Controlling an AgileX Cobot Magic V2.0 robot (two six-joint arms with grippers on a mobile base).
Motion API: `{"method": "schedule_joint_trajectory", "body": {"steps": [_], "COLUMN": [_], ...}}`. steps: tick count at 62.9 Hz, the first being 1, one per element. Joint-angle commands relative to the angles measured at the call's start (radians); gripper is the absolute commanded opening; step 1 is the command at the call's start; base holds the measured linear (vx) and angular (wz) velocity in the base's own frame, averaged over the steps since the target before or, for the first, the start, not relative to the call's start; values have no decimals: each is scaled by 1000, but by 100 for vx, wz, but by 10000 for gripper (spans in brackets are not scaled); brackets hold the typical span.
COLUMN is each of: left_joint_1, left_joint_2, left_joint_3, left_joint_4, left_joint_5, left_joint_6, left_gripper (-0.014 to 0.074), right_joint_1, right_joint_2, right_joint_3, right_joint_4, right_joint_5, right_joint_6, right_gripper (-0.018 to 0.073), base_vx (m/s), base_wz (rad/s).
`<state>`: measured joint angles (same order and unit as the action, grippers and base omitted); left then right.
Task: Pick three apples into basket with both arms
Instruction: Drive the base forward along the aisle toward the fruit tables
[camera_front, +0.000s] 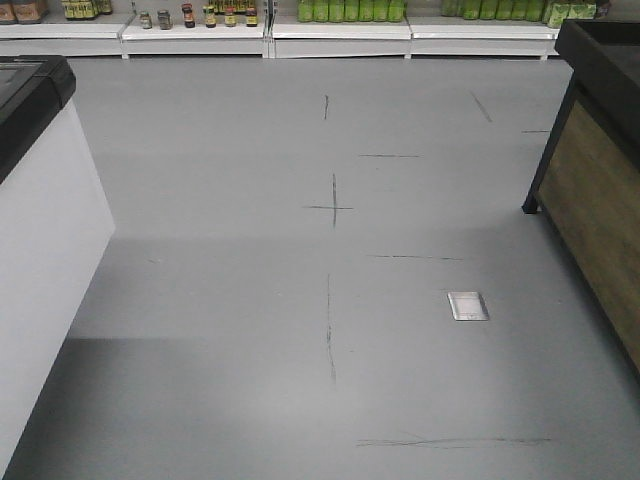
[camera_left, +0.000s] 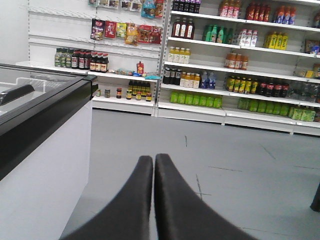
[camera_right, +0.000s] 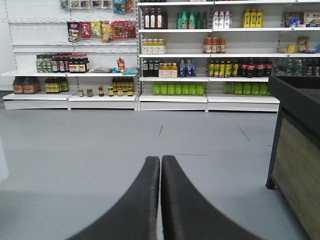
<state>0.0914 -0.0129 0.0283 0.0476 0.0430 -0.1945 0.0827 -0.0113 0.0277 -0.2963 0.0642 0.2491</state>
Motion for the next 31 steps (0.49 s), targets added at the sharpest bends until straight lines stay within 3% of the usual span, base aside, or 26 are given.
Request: {"method": "schedule_joint_trajectory", "body": {"steps": [1,31], "left_joint_1": [-5,-5], "left_joint_2": [-3,-3], "left_joint_3": [-32,-32], "left_joint_4": [-9,-9], "left_joint_5": [-72,-72], "left_joint_6": [-5,-5], "left_gripper": [-6,-6], "right_joint_1": [-5,-5], "right_joint_2": [-12,-12], "right_joint_3": [13,13], "right_joint_4": [-8,-8], "right_joint_5": [-70,-70], "right_joint_6": [-3,-3], "right_gripper": [-5,-5], "base_vx": [14,14], "base_wz": [-6,3]}}
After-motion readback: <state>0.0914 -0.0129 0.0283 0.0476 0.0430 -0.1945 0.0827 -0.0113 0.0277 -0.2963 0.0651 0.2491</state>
